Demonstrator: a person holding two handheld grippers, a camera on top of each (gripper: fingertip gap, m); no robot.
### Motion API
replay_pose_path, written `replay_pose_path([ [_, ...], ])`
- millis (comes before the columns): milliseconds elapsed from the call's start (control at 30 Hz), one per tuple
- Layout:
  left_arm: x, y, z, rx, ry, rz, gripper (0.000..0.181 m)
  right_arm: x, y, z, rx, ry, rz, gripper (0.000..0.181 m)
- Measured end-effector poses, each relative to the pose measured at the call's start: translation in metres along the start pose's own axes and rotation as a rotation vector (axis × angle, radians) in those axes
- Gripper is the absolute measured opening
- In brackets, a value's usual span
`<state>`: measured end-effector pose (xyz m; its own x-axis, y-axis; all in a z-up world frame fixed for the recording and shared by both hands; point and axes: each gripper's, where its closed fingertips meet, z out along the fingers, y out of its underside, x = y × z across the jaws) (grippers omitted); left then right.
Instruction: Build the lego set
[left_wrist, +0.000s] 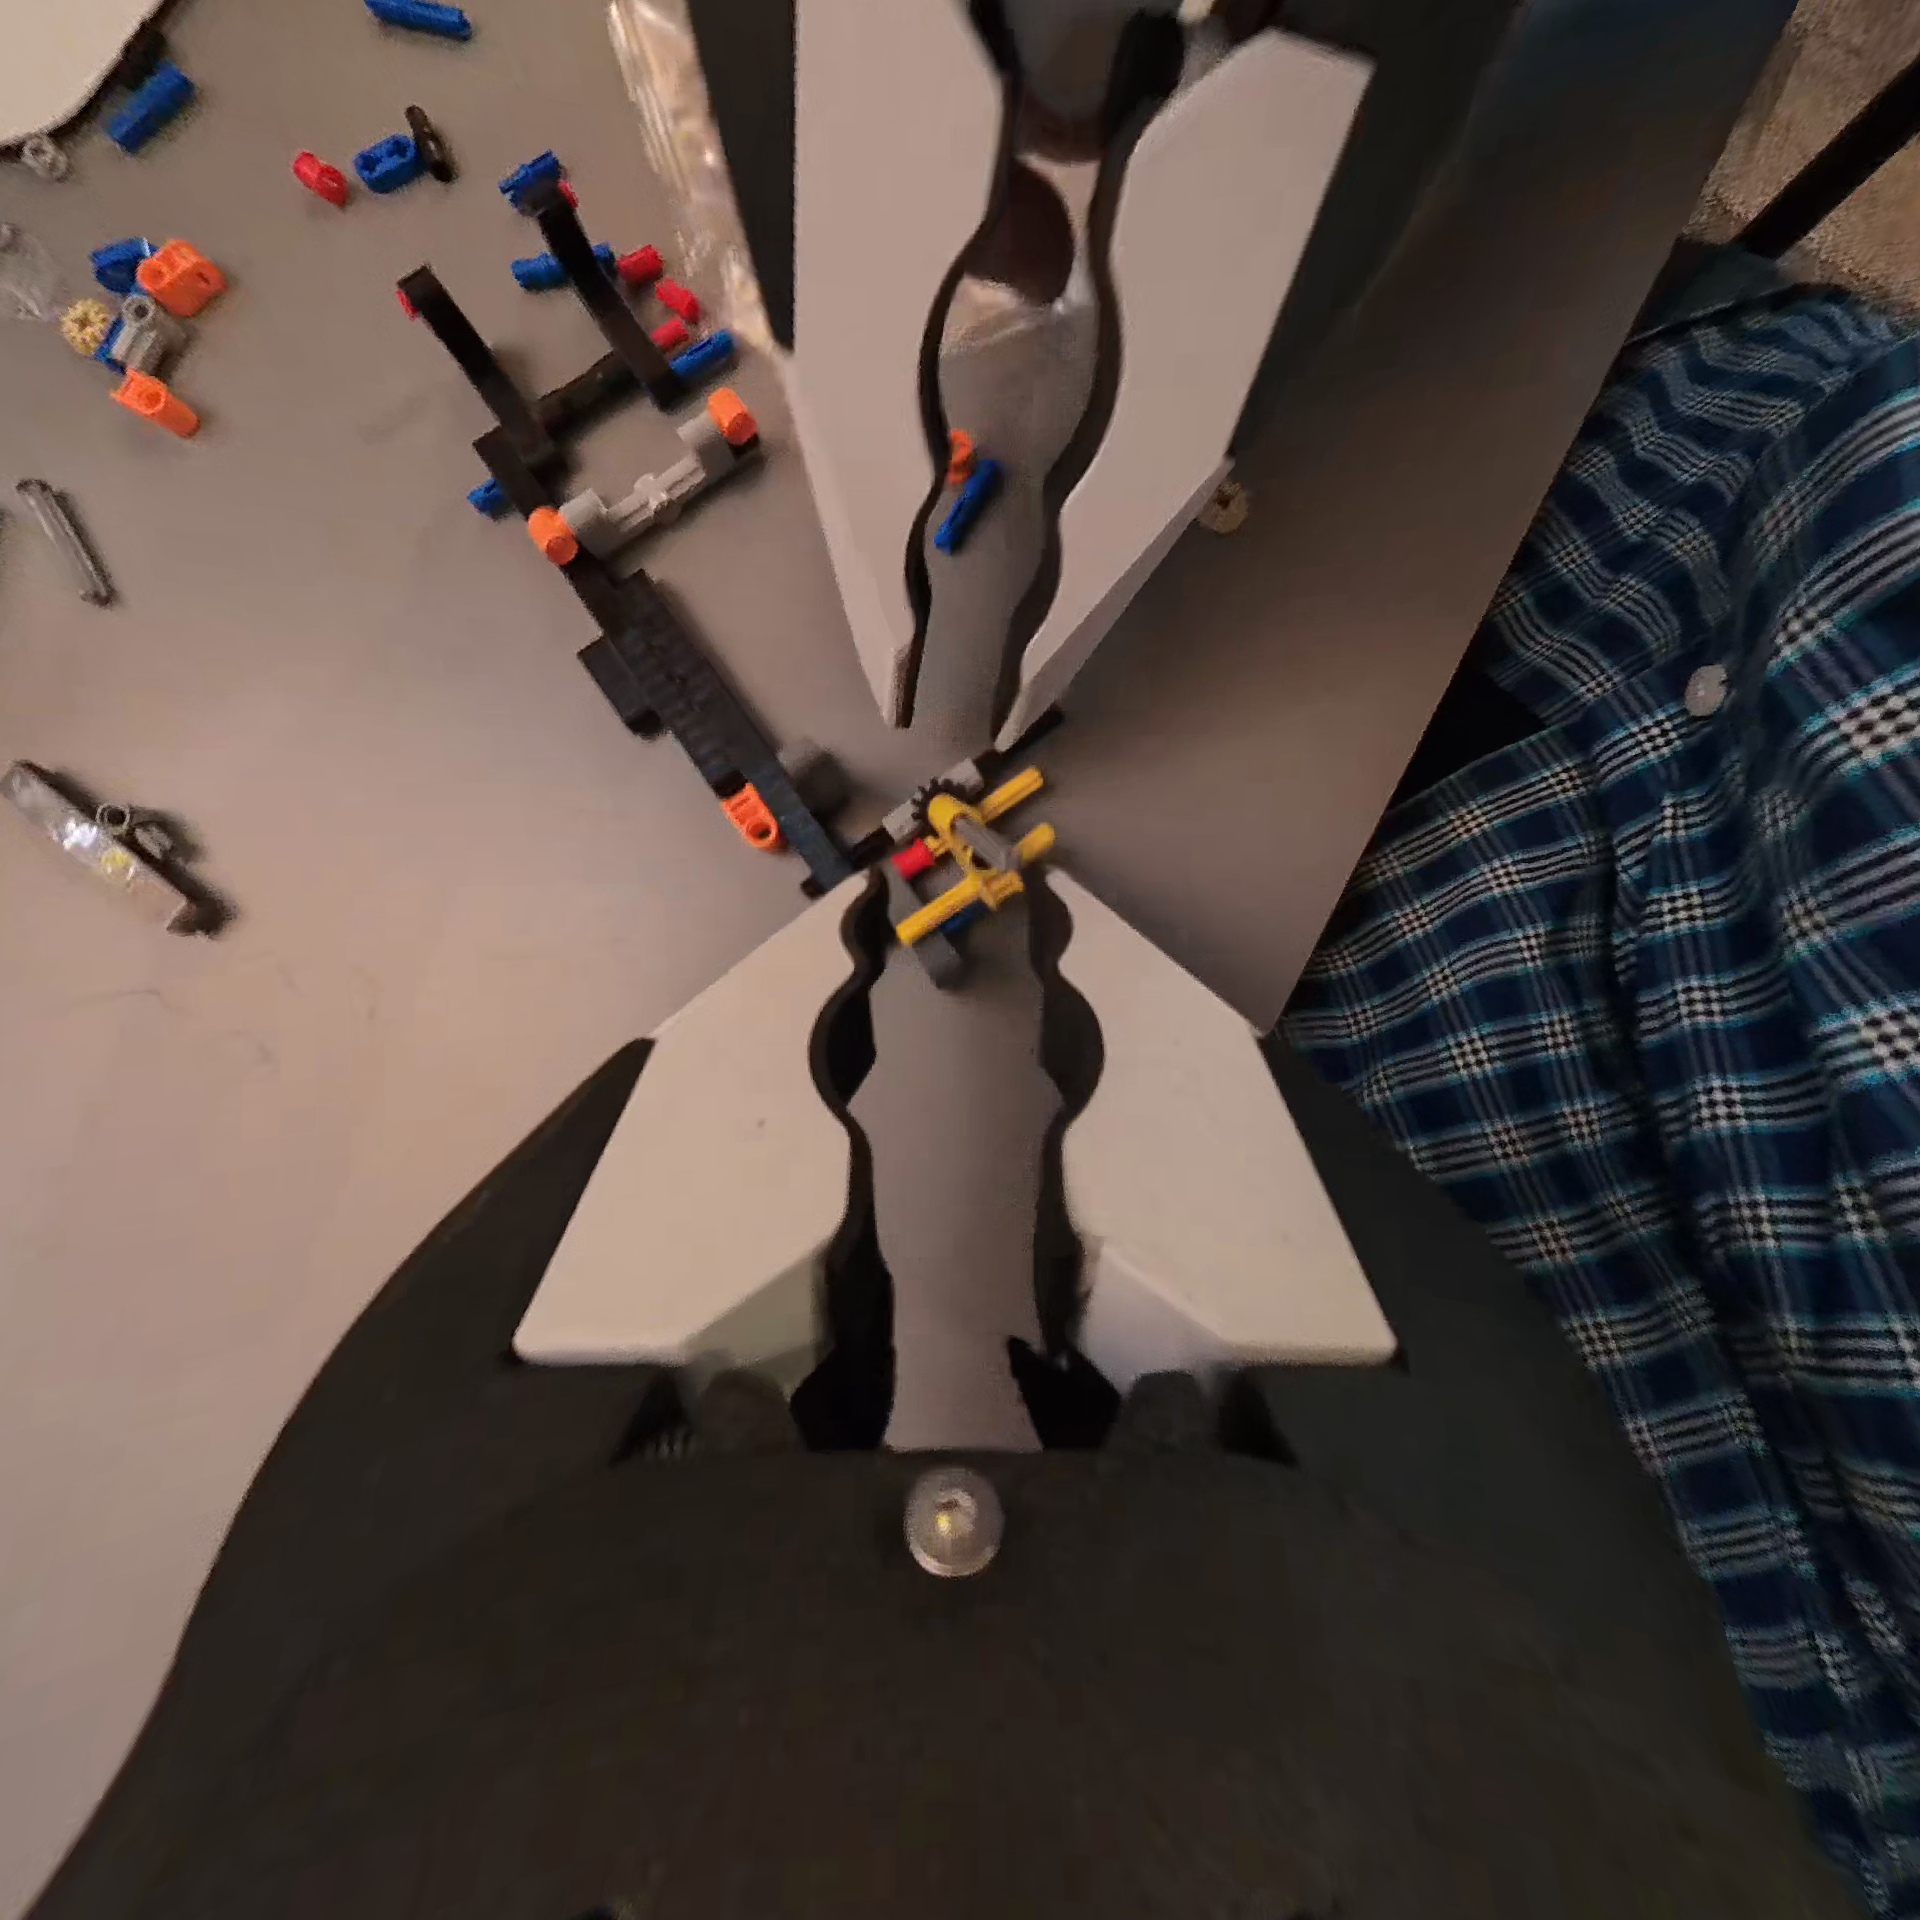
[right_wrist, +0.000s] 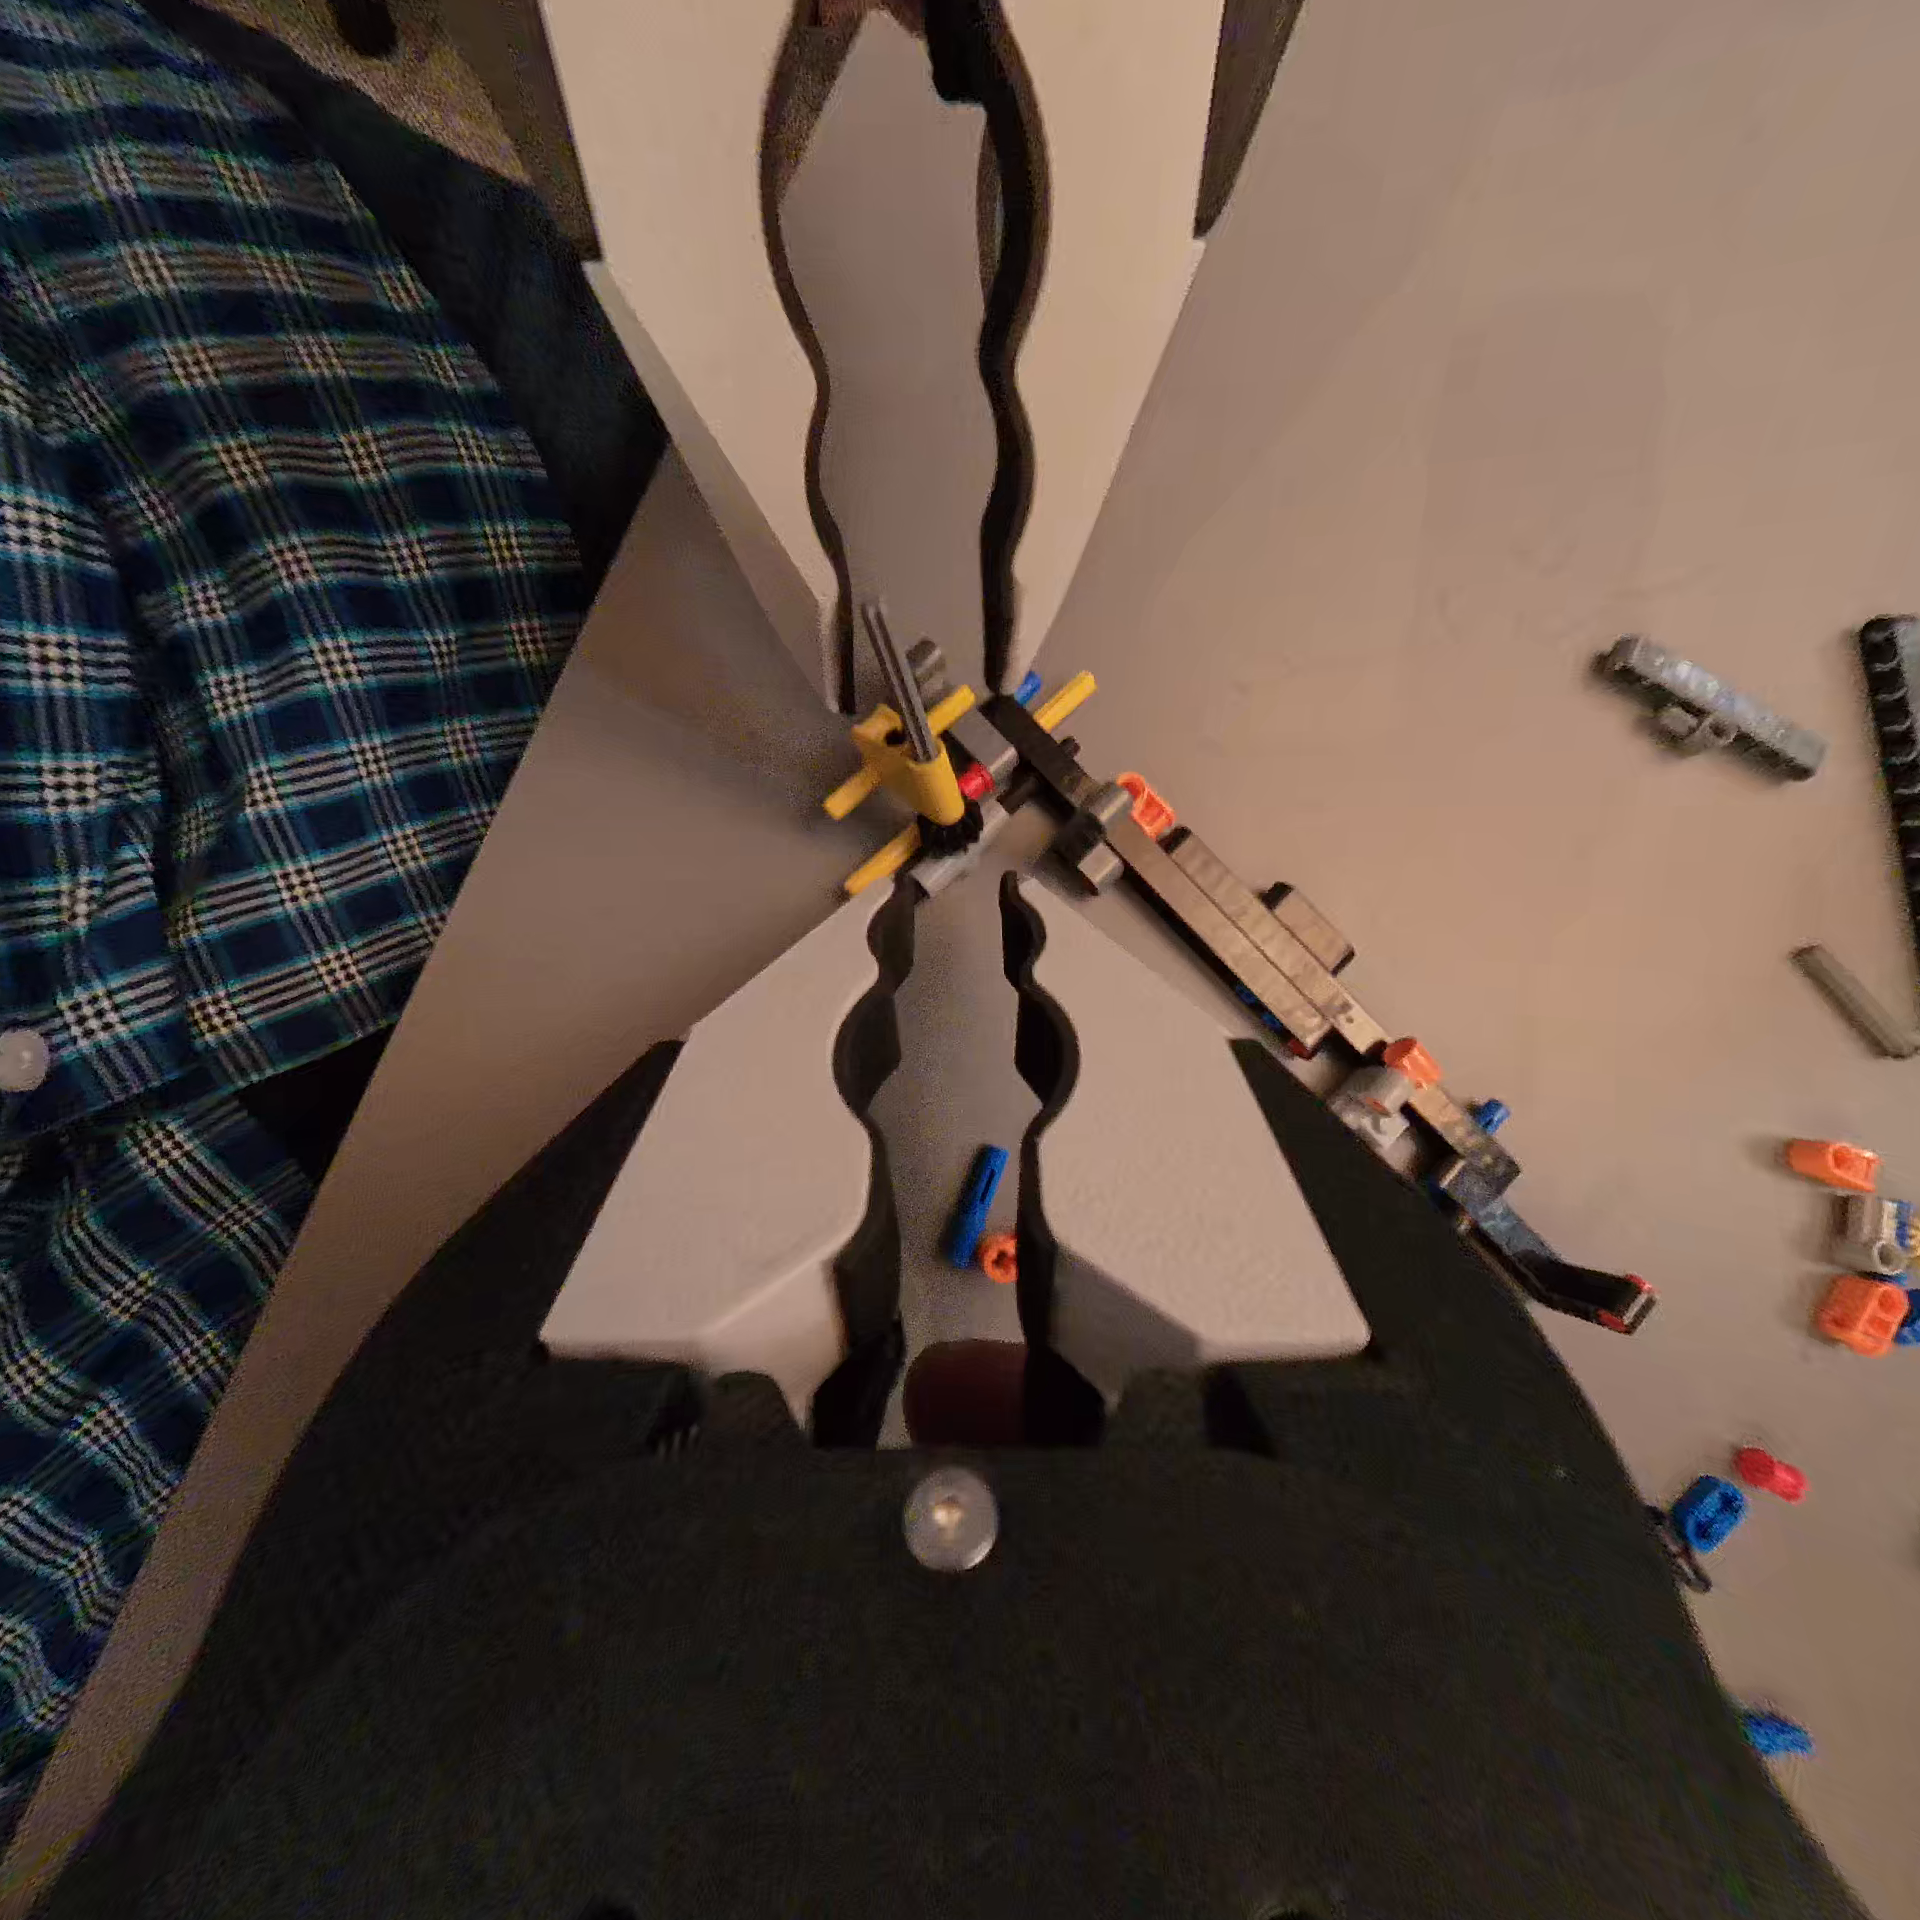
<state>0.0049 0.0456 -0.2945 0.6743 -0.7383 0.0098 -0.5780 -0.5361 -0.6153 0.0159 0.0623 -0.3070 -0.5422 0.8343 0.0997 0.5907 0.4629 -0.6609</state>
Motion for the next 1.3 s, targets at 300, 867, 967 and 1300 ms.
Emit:
replay_pose_path([
  [300,0.001,0.019,0.004,-0.028,-0.015,-0.028,0.026,-0.004,-0.033,0.009,0.055,0.086,-0.147,0.008],
  [867,-0.015,0.008,0.012,-0.025,-0.143,0.147,0.036,0.009,-0.027,-0.008,0.272,-0.021,0.203,0.001],
  [967,-0.018,0.006,0.019,-0.046,-0.162,0.216,0.035,0.011,-0.022,-0.011,0.281,-0.030,0.243,0.001],
  [1300,-0.016,0.008,0.037,-0.078,-0.056,0.176,0.037,0.011,-0.011,-0.019,0.295,0.014,0.260,0.000],
])
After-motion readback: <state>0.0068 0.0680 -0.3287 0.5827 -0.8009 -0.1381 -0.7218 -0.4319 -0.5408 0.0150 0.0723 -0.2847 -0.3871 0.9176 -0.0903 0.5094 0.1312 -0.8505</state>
